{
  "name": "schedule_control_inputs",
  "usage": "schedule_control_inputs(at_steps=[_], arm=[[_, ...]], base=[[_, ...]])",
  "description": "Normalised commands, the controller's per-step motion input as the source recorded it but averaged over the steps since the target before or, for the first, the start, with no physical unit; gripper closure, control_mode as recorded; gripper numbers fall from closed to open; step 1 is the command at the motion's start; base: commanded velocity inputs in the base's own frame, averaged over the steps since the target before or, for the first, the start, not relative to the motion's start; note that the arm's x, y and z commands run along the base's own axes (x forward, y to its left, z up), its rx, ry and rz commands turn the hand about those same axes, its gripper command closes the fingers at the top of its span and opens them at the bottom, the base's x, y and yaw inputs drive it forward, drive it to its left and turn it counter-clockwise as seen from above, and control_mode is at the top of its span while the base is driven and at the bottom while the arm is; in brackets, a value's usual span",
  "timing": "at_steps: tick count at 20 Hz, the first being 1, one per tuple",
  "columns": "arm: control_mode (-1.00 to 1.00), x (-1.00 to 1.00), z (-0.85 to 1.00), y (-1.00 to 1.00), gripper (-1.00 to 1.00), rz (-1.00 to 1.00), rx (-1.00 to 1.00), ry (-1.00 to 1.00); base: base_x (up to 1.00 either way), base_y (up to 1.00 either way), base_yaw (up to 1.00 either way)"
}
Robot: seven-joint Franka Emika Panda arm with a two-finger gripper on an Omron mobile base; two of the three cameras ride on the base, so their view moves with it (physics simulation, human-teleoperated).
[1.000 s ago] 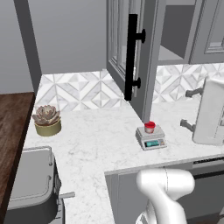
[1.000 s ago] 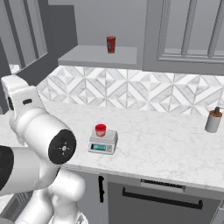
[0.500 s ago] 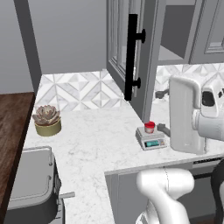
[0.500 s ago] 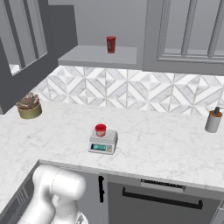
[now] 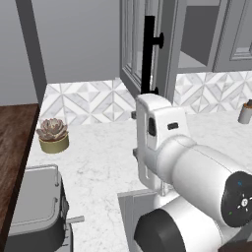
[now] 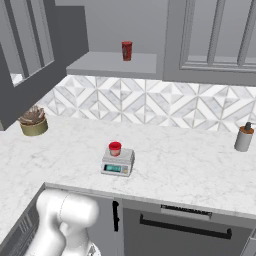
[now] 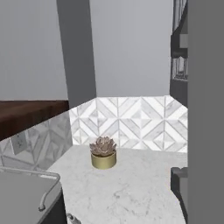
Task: Pick the jam and place it on the digital scale for weighing, and close the cabinet.
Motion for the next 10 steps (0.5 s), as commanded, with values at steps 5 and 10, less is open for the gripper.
schedule_control_inputs(at_steps=[5, 10], arm=[[-1.0, 0.25, -0.3, -0.12, -1.0, -0.06, 0.05, -0.04], [-1.0, 0.32, -0.28, -0.08, -1.0, 0.0, 0.0, -0.01]], base=[[0.0, 0.0, 0.0], [0.0, 0.0, 0.0]])
